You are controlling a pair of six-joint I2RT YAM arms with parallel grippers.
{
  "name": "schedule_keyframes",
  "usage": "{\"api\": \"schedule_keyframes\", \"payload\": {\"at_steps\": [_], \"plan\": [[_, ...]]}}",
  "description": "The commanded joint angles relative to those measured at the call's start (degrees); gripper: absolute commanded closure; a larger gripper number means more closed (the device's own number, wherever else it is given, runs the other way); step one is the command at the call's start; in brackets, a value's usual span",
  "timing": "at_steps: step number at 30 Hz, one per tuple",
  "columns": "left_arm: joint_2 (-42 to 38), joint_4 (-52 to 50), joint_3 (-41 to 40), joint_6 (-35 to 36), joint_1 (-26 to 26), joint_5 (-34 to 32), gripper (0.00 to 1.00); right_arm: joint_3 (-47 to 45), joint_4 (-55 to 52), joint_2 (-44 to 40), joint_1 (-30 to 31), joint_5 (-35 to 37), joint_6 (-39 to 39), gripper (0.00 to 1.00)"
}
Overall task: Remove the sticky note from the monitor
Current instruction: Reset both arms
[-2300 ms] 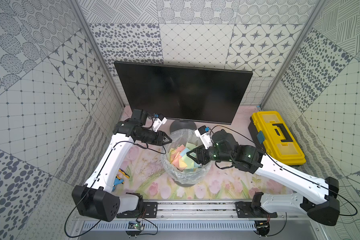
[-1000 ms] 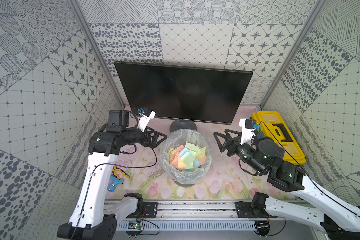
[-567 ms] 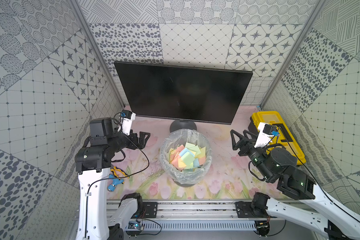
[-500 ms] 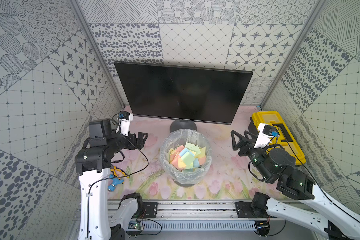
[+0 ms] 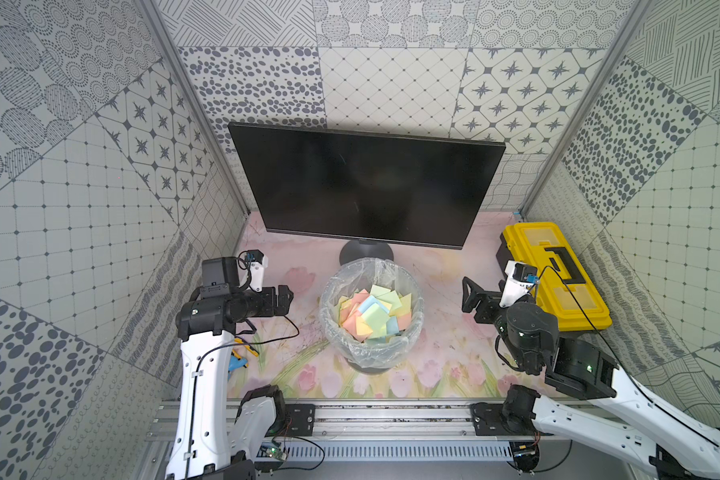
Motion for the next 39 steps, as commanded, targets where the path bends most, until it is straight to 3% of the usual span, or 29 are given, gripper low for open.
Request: {"api": "schedule_keyframes", "payload": {"at_steps": [1,4,7,9,13,17,19,23,30,35,39], "plan": [[0.5,5.1,-3.3,-0.6,1.3,3.1,0.01,0.0,0.4,-0.1,-0.3,2.8,0.5,0.03],[1.1,8.0,-5.9,-0.6,1.3,6.6,0.01,-1.0,0.4,0.8,-0.3,1.6,-0.3,0.03],[0.8,13.2,-9.9,-0.2,1.1,14.1,0.01,-3.8,0.5,1.5,-0.3,1.5,0.8,0.03],[0.5,19.3,-13.5,-2.1,0.2,14.9,0.01,-5.4,1.7,1.7,-0.4,1.7,1.0,0.03],[1.4,29.7,-17.6,-5.6,-3.8,12.0,0.01,-7.4,5.8,1.2,-0.4,1.8,-1.2,0.03],[3.7,44.4,-23.6,-5.7,-8.3,5.8,0.01,-8.3,7.4,0.5,-0.4,2.5,-3.5,0.03],[4.9,48.3,-25.1,-5.5,-9.4,5.8,0.01,-8.7,7.7,-0.1,-0.4,2.4,-4.4,0.03],[6.1,60.1,-28.8,-7.1,-9.7,6.8,0.01,-8.9,7.7,-1.5,-0.4,2.4,-6.4,0.03],[15.1,81.0,-35.1,-10.1,-10.1,7.3,0.0,-10.9,9.4,-2.6,-0.4,4.0,-10.1,0.03],[21.0,88.0,-36.2,-8.9,-11.5,4.8,0.01,-11.4,9.6,-3.1,-0.4,4.8,-11.3,0.03],[26.0,93.8,-37.2,-8.6,-12.4,3.2,0.01,-13.2,13.4,-3.0,-0.4,5.5,-18.6,0.03]]}}
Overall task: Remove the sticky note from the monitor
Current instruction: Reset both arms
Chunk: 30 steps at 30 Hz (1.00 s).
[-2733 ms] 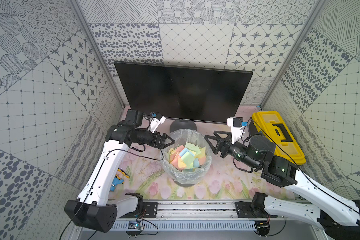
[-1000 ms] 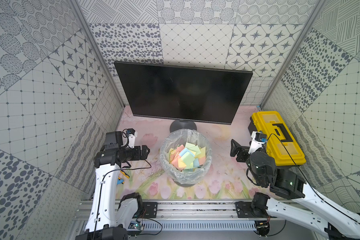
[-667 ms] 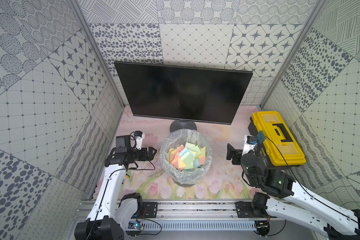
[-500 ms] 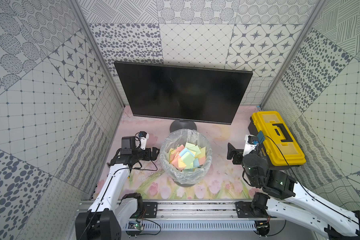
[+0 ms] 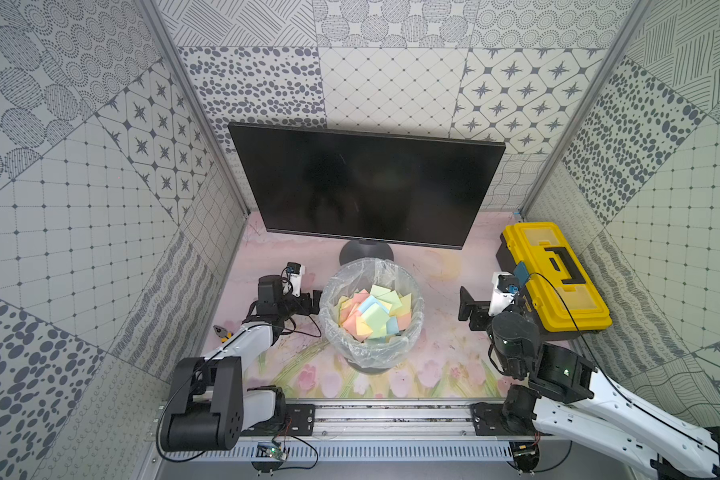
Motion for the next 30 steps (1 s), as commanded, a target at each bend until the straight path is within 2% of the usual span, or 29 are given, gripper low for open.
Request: {"api": "schedule_keyframes", "payload": {"at_steps": [1,4,7,9,11,14,17,23,30], "plan": [[5.4,20.1,-1.5,-0.4,-0.8,-2.1,0.01,-1.7,5.7,0.0,-0.2,1.5,-7.6,0.03],[8.4,23.7,-1.7,-2.5,-0.8,-4.9,0.01,-1.7,8.5,1.5,-1.1,1.6,-11.9,0.03],[13.0,30.4,-3.1,-2.9,-1.4,-8.2,0.01,-2.3,10.4,3.2,-4.8,-0.6,-14.0,0.03],[14.7,34.1,-4.0,-1.8,-2.1,-7.6,0.0,-3.9,12.9,3.5,-9.9,-5.4,-14.5,0.03],[14.3,31.8,-3.5,-1.9,-2.2,-7.6,0.01,-6.4,17.3,3.5,-15.2,-12.0,-15.6,0.03],[14.2,31.7,-3.6,-2.0,-2.2,-7.7,0.01,-12.2,28.7,4.0,-23.1,-18.2,-17.8,0.03],[14.2,31.8,-3.6,-2.0,-2.2,-7.7,0.01,-16.8,40.1,6.4,-27.8,-22.9,-21.3,0.03],[14.3,31.9,-3.6,-2.0,-2.2,-7.7,0.01,-23.5,58.5,18.4,-36.8,-28.3,-22.2,0.03],[14.3,32.0,-3.6,-2.0,-2.2,-7.7,0.01,-25.0,70.4,33.2,-43.5,-34.0,-22.2,0.03]]}}
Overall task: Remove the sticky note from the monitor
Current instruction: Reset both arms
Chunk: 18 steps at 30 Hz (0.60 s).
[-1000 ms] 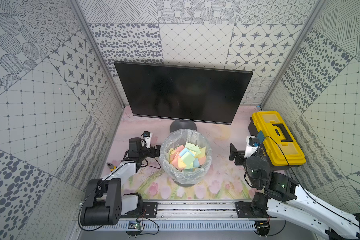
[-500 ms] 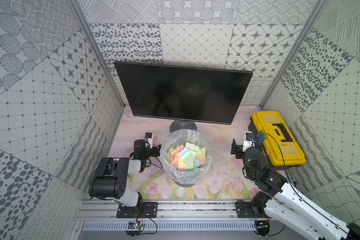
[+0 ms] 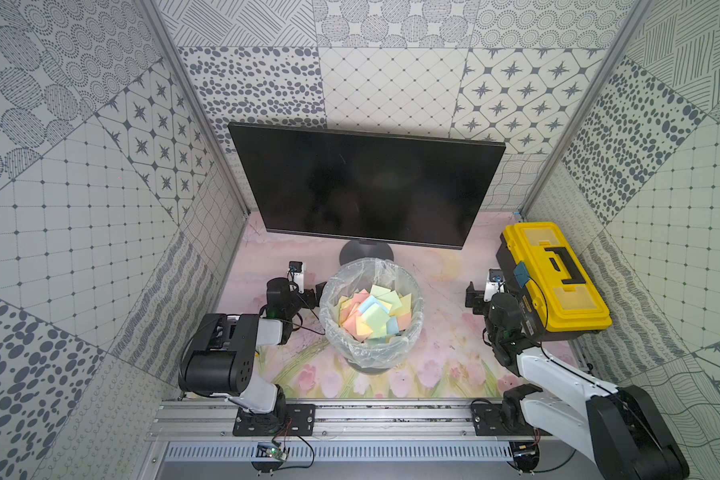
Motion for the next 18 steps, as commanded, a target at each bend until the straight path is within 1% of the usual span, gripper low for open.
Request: {"api": "schedule_keyframes", "payload": {"at_steps": [1,6,10,14,17,18], "plan": [[0.2,3.4,0.0,-0.7,-0.1,-0.5,0.01,-0.6,14.6,5.8,-2.3,-4.8,-0.6,0.03],[0.1,3.4,0.0,-0.7,-0.2,-0.5,0.01,2.4,16.5,11.1,-4.8,-9.1,-1.5,0.03],[0.2,3.4,0.0,-0.7,-0.1,-0.5,0.01,4.2,17.8,15.3,-6.4,-11.8,-0.7,0.03],[0.3,3.4,0.0,-0.7,-0.1,-0.5,0.01,3.7,26.6,23.5,-7.1,-13.6,-0.6,0.03],[0.2,3.5,0.0,-0.7,-0.2,-0.5,0.01,5.7,25.2,25.2,-8.1,-13.6,0.8,0.03],[0.2,3.5,0.0,-0.7,-0.2,-0.5,0.01,7.4,21.0,24.7,-8.8,-14.4,1.3,0.03]]}}
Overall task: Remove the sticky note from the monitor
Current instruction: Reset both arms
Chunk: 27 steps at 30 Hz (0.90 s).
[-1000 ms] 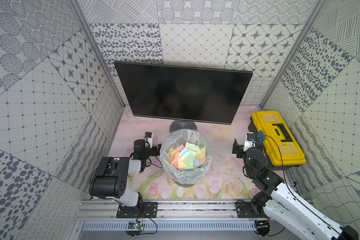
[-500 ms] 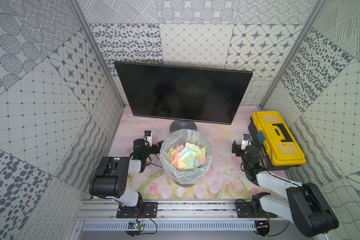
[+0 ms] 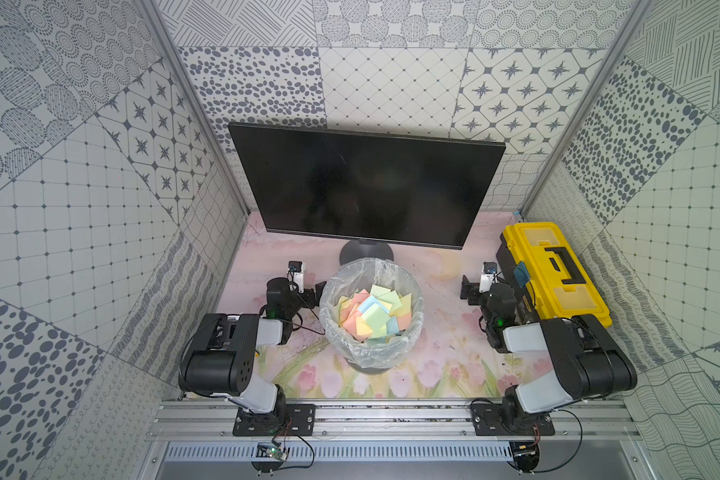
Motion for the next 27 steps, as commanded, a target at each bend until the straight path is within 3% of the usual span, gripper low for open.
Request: {"api": "schedule_keyframes", "payload": {"at_steps": [1,4,27], "plan": [[0.3,3.4,0.0,-0.6,-0.1,0.1,0.01,4.7,-1.4,-0.1,-2.3,-4.3,1.8,0.03],[0.3,3.4,0.0,-0.6,-0.1,0.1,0.01,5.7,-3.7,-0.1,-4.6,-8.3,3.5,0.03],[0.2,3.5,0.0,-0.6,-0.1,0.1,0.01,5.6,-3.6,-0.1,-4.6,-8.3,3.3,0.03]]}}
